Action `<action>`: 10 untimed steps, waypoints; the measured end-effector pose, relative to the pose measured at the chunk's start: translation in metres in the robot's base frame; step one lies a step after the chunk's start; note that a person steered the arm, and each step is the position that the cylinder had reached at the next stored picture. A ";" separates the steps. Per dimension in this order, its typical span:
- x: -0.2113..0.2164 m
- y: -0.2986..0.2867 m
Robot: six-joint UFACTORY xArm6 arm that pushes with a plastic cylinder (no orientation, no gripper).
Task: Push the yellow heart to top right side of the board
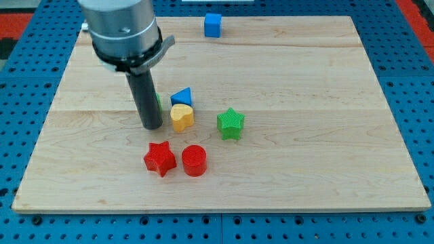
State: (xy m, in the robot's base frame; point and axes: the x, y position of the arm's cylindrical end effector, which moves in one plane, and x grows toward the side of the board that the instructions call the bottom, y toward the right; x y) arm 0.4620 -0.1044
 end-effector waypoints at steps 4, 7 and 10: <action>0.015 0.105; -0.038 0.126; -0.064 0.214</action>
State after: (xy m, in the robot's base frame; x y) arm 0.3976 0.1095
